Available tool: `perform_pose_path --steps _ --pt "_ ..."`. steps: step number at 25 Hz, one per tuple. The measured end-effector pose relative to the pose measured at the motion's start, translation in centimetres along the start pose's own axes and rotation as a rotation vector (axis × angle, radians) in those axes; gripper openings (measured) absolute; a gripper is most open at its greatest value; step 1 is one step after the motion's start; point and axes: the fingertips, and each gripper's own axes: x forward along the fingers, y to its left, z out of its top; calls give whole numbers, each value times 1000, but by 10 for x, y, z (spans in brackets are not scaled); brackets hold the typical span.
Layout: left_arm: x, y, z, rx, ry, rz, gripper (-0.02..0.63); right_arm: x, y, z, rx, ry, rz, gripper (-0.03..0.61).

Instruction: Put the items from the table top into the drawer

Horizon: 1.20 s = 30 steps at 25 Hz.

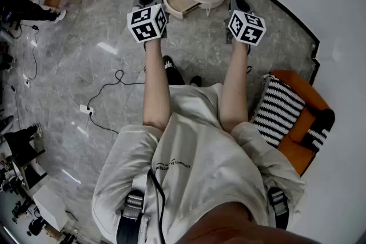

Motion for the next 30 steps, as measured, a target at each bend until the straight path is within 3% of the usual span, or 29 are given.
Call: perform_pose_path --steps 4,9,15,21,30 --pt "-29 14 -36 25 58 9 21 -13 26 -37 -154 77 47 34" --pt "-49 34 -46 18 58 53 21 -19 10 -56 -125 90 40 34" --pt "-55 42 -42 55 62 53 21 -10 4 -44 -46 61 28 34" --pt "-26 55 -41 62 47 26 21 16 2 -38 -16 32 22 35" --pt "61 104 -8 44 35 -12 21 85 -3 -9 -5 40 -34 35"
